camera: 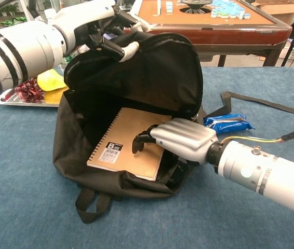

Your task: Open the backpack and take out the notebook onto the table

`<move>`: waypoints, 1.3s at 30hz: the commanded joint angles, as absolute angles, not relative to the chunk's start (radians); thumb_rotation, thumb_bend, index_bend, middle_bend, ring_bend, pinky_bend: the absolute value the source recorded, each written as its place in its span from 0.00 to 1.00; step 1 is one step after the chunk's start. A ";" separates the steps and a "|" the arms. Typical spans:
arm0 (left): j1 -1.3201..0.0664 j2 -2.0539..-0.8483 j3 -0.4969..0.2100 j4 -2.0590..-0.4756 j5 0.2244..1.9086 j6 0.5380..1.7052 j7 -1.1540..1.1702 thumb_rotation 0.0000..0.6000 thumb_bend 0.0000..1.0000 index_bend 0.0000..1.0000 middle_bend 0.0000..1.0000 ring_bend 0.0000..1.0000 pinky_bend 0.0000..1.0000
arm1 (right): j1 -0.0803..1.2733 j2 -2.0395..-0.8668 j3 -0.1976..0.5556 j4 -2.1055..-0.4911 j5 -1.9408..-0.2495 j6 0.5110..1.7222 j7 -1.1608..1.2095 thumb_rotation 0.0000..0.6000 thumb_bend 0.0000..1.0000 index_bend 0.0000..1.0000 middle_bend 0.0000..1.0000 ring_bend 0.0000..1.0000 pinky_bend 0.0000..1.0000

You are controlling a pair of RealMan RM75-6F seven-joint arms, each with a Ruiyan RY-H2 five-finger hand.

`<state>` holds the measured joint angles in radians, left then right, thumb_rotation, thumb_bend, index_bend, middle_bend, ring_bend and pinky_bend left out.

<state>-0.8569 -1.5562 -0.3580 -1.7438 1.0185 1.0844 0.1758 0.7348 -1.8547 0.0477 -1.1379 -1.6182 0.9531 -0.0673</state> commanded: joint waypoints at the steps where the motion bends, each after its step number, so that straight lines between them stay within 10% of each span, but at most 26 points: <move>1: -0.858 -1.556 -0.358 -1.745 1.019 1.085 0.175 1.00 0.51 0.53 0.14 0.03 0.05 | 0.742 -1.873 0.048 -1.113 -1.619 0.957 -0.075 1.00 0.14 0.29 0.26 0.18 0.30; 17: -0.858 -1.548 -0.360 -1.751 1.010 1.086 0.168 1.00 0.51 0.53 0.14 0.03 0.05 | 0.763 -2.000 0.033 -0.895 -1.677 1.077 0.003 1.00 0.14 0.29 0.21 0.14 0.23; 33: -0.856 -1.532 -0.364 -1.764 1.002 1.088 0.161 1.00 0.51 0.53 0.14 0.03 0.05 | 0.781 -2.110 0.023 -0.698 -1.716 1.194 0.105 1.00 0.39 0.29 0.28 0.17 0.23; 39: -0.856 -1.529 -0.365 -1.766 1.004 1.089 0.157 1.00 0.51 0.53 0.14 0.03 0.05 | 0.785 -2.127 0.025 -0.666 -1.714 1.215 0.117 1.00 0.40 0.44 0.33 0.22 0.23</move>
<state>-0.8566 -1.5292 -0.3653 -1.7658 1.0035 1.0890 0.1572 0.7847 -2.1247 0.0247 -0.6696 -1.7145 1.2120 0.1152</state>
